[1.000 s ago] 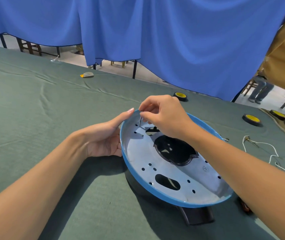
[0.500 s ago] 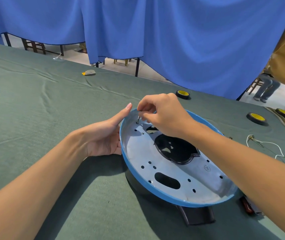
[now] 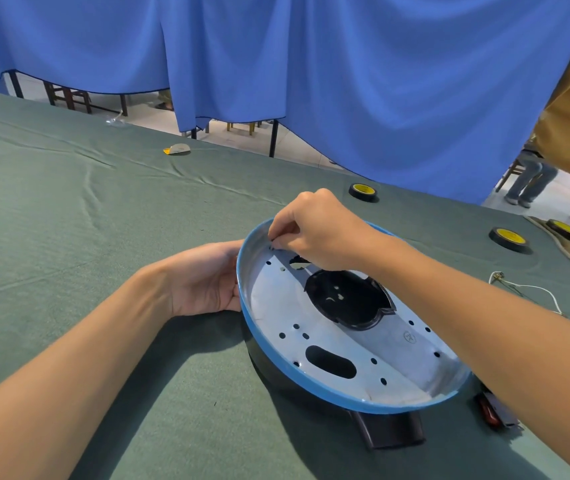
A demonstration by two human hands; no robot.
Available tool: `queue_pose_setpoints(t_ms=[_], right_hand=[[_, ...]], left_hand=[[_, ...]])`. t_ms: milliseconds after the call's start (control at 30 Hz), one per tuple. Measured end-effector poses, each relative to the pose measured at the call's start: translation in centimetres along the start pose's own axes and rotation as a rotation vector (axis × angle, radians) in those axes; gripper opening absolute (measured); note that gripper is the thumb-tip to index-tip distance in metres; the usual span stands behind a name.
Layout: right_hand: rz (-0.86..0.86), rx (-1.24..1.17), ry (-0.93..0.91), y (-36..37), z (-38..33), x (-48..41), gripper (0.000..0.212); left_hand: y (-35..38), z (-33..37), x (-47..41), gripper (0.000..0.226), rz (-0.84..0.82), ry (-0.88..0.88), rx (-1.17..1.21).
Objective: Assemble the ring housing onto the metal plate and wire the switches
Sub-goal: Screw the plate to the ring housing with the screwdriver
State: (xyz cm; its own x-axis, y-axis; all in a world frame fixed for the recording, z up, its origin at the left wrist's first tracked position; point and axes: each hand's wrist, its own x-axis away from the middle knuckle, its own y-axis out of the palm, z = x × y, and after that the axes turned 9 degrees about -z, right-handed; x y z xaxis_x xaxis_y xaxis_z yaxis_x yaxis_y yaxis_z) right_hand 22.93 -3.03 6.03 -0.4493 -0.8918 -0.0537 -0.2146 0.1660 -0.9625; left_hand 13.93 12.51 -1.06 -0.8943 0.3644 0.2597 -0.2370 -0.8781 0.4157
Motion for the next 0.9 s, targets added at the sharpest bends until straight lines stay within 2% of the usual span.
queue_pose_setpoints(t_ms=[233,500,633,667,767,833,900], right_hand=[[-0.008,-0.036,0.061,0.1,-0.1,-0.1,0.005],[-0.044,0.063,0.051,0.1,-0.6,0.0,0.015],[0.133,0.151,-0.002,-1.5,-0.3,0.1,0.018],[0.116,0.187,-0.014,-1.8,-0.3,-0.1,0.024],[-0.146,0.254,-0.005,-2.0,-0.5,-0.8,0.034],[-0.25,0.263,0.006,-1.4,-0.5,-1.3,0.028],[-0.242,0.173,0.007,-1.0,-0.4,-1.5,0.021]], left_hand=[[0.1,-0.1,-0.1,0.045,0.015,0.024,0.055],[0.3,-0.2,-0.2,0.042,0.051,0.038,0.077],[0.2,-0.2,-0.4,0.033,0.079,0.022,0.1],[0.1,-0.2,-0.4,0.032,0.079,0.021,0.111],[0.2,-0.2,-0.3,0.037,0.07,0.021,0.114],[0.4,-0.1,-0.2,0.042,0.07,0.021,0.085],[0.5,-0.2,-0.1,0.043,0.074,0.02,0.073]])
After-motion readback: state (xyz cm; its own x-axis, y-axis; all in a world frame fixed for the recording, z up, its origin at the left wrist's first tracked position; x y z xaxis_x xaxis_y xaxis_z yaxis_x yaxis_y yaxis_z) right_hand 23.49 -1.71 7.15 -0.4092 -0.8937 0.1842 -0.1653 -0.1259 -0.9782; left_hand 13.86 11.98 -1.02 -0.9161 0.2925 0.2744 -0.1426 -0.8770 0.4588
